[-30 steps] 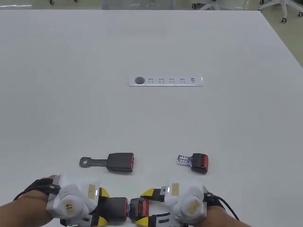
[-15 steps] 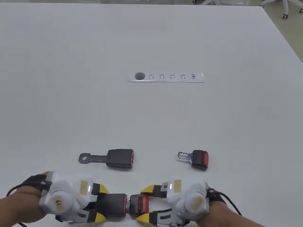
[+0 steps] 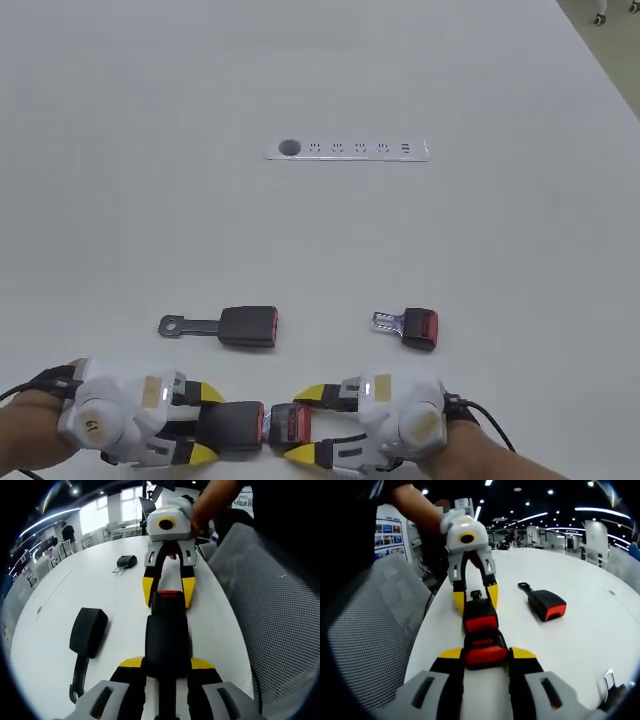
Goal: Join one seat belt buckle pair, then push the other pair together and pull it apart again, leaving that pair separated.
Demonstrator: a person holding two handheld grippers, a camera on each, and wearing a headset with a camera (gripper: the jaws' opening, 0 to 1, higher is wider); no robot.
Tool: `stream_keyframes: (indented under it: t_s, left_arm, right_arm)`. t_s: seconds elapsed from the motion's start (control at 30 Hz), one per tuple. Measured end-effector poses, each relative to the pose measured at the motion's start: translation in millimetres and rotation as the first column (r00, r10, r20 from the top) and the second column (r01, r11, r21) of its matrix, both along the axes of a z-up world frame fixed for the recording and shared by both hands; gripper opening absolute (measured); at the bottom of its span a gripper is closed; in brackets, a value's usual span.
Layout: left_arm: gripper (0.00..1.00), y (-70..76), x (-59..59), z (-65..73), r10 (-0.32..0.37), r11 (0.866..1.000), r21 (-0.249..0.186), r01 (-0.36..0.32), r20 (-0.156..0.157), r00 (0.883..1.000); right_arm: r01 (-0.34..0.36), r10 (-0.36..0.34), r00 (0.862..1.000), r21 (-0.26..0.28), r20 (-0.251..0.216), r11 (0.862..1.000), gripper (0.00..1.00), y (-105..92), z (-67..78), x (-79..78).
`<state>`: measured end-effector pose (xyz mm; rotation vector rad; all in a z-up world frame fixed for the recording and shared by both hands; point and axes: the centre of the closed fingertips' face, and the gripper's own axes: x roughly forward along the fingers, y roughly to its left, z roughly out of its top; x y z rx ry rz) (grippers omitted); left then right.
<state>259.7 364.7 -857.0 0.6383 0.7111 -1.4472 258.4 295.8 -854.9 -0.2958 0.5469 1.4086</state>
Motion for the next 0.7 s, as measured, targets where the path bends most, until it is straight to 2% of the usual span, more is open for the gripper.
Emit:
stream_keyframes:
  t_s: [0.33,0.7]
  left_arm:
    - [0.32,1.1,0.2,-0.5,-0.008,1.0,-0.023,0.008,0.0,1.0]
    - [0.32,0.6,-0.5,-0.5,-0.007,1.0,-0.029,0.007,-0.002,1.0]
  right_arm:
    - [0.004,-0.004,1.0,0.003,-0.004,1.0,0.33,-0.4,0.1,0.5]
    - [0.016,-0.016,1.0,0.006,-0.005,1.0,0.33,-3.0,-0.9,0.6]
